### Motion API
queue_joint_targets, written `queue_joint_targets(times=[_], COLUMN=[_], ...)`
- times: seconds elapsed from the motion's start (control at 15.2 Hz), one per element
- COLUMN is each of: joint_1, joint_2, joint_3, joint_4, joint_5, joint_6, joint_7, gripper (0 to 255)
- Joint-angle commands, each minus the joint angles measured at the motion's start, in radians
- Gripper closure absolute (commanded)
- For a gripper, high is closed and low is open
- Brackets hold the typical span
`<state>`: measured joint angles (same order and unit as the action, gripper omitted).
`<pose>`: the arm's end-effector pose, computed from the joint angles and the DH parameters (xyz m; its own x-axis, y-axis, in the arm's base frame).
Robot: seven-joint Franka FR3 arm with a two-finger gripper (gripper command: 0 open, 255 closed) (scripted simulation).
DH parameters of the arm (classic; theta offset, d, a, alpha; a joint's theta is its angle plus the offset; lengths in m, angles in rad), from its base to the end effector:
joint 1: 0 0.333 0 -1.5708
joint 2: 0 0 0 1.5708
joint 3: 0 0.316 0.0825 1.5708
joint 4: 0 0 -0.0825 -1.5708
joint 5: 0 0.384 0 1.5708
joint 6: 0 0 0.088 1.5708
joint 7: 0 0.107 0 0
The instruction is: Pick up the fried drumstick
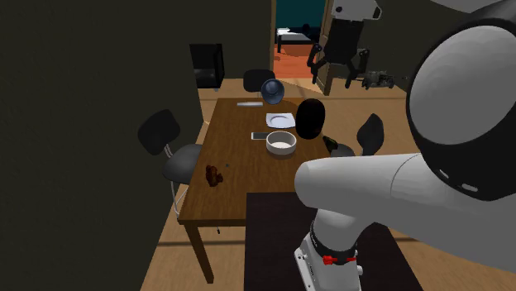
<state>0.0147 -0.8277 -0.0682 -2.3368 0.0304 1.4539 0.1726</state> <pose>0.2831 -0.0189 0.6014 0.9782 -0.1958 -0.0690 -0.2005 -0.9772 -0.0696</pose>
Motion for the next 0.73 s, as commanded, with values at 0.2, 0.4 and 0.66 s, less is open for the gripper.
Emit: queue_joint_targets(times=[0.2, 0.4, 0.66], joint_1=[0.020, 0.042, 0.071], joint_2=[0.041, 0.093, 0.180], joint_3=[0.041, 0.083, 0.138], joint_4=[-0.045, -0.079, -0.109], joint_5=[0.032, 0.064, 0.103], joint_6=[0.072, 0.147, 0.248], joint_7=[0.033, 0.064, 0.103], gripper=[0, 0, 0])
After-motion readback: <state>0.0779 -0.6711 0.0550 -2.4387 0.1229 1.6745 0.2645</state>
